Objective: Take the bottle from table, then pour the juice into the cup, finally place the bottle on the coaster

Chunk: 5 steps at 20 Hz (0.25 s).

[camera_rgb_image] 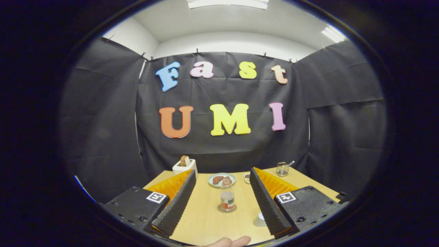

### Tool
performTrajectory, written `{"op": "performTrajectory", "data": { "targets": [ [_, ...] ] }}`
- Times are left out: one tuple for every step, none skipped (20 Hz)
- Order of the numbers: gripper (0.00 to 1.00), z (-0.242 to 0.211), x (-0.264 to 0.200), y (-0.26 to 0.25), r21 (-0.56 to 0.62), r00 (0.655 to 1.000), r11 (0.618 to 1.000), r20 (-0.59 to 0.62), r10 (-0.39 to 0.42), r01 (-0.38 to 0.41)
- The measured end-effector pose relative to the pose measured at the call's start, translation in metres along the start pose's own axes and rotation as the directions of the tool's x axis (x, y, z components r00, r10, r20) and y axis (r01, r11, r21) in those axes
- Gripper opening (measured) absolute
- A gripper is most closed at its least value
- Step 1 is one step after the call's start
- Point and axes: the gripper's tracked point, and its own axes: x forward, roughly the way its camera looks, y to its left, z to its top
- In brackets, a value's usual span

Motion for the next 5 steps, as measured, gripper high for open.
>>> {"op": "performTrajectory", "data": {
  "targets": [
    [1.0, -0.003, -0.003, -0.001, 0.013, 1.0, 1.0, -0.004, -0.002, 0.002],
    [1.0, -0.005, -0.005, -0.004, 0.026, 1.0, 1.0, -0.008, -0.005, 0.005],
    [1.0, -0.007, -0.008, -0.007, 0.037, 1.0, 0.999, -0.011, -0.013, 0.014],
    [1.0, -0.007, -0.009, -0.013, 0.048, 1.0, 0.999, -0.008, -0.025, 0.025],
    [1.0, -0.006, -0.013, -0.018, 0.059, 0.999, 0.998, -0.001, -0.035, 0.035]
  ]
}}
